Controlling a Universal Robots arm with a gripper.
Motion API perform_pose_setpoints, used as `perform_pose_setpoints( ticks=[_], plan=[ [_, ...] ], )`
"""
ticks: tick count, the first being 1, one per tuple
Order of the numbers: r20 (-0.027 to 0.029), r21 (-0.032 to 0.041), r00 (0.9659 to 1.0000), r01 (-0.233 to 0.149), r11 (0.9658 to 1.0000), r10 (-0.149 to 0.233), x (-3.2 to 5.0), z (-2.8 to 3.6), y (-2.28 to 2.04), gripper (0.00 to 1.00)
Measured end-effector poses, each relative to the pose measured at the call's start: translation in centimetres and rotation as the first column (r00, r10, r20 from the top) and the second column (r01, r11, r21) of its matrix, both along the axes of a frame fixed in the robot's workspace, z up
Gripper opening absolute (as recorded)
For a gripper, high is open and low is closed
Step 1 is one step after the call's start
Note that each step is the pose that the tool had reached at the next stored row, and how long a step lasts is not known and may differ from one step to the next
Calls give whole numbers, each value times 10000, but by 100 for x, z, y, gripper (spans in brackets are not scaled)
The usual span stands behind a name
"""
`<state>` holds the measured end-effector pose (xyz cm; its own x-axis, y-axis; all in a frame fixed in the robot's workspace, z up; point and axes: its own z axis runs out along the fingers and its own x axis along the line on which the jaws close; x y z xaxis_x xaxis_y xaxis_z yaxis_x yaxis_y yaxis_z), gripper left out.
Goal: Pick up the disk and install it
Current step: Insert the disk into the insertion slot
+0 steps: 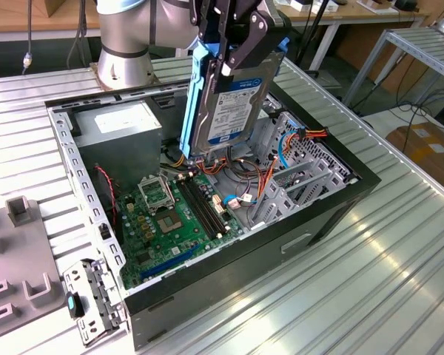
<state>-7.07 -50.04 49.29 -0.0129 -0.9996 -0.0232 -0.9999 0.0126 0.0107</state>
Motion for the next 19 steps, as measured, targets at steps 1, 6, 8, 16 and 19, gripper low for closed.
perform_pose_setpoints(
  ticks=[1,6,8,16,19],
  plan=[
    [-1,-1,10000,0,10000,0,0,0,-5,37],
    [0,0,10000,1,10000,-1,0,0,-31,37],
    [0,-1,10000,1,10000,-1,0,0,-32,37],
    [0,-1,10000,0,10000,0,0,0,-36,37],
    [-1,-1,10000,1,10000,-1,0,0,-37,37]
  ],
)
